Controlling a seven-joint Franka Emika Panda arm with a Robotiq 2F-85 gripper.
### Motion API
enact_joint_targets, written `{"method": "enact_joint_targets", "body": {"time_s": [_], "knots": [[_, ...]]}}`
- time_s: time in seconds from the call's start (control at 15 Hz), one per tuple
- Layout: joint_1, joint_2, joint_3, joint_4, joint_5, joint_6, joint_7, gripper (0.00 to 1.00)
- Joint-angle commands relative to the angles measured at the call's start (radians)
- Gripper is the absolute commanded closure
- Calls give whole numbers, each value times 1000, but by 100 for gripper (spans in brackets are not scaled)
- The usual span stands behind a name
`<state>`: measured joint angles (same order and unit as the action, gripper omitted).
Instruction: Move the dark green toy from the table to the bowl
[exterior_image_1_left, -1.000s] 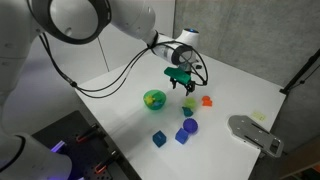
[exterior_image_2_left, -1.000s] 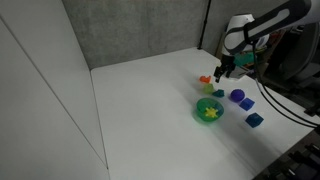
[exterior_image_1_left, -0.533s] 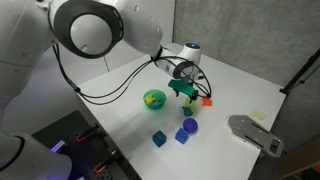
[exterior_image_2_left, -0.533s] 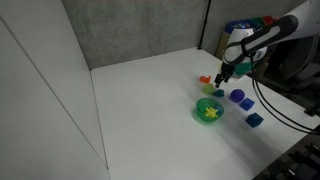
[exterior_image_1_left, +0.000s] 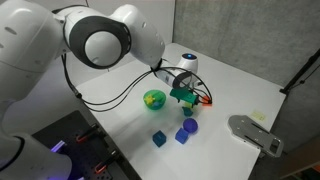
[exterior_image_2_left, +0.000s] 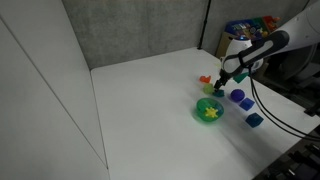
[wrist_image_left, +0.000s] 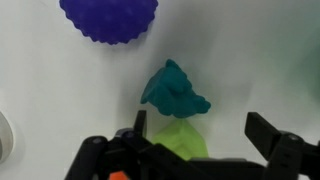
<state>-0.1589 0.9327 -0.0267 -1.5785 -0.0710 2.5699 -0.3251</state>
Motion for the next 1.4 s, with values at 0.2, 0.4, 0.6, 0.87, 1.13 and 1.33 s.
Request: {"method": "enact_joint_targets", "body": {"time_s": [0.2, 0.4, 0.6, 0.87, 1.13, 1.33], "knots": [[5, 85, -18, 54, -98, 81, -24, 0], [11, 118, -27, 70, -128, 111, -17, 0], [14, 144, -30, 82, -146, 159, -12, 25], [21, 139, -35, 78, -152, 185, -2, 51], [15, 62, -6, 22, -132, 132, -5, 83], [19, 7, 7, -10, -127, 98, -2, 91]]}}
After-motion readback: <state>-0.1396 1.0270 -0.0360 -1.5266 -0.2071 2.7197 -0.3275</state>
